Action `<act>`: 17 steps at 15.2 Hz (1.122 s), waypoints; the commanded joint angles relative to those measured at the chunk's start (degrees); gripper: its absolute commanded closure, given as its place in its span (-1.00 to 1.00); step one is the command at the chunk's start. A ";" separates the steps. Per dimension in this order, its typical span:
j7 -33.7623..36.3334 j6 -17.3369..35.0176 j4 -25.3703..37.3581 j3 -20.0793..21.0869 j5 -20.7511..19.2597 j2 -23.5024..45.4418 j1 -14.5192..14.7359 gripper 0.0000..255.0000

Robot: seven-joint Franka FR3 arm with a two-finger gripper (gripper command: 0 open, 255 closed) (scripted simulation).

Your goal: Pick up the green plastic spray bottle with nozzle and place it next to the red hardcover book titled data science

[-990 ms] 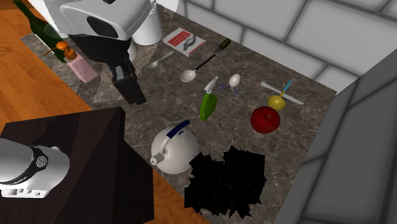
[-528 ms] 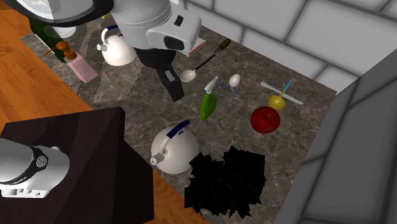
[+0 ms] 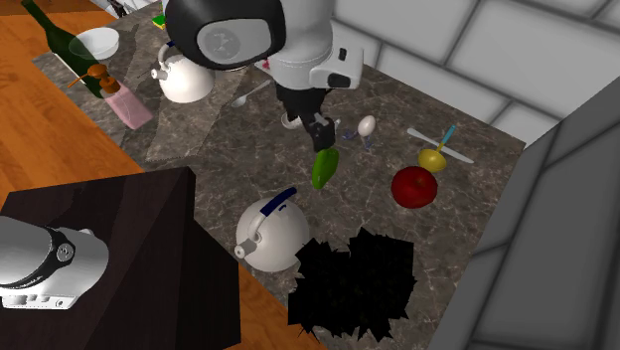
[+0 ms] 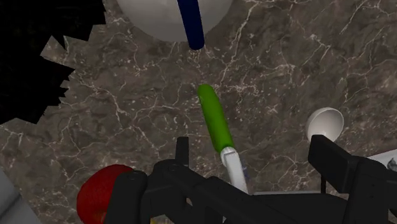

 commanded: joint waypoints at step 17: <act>-1.66 5.77 8.38 1.02 -0.60 14.30 1.31 -1.00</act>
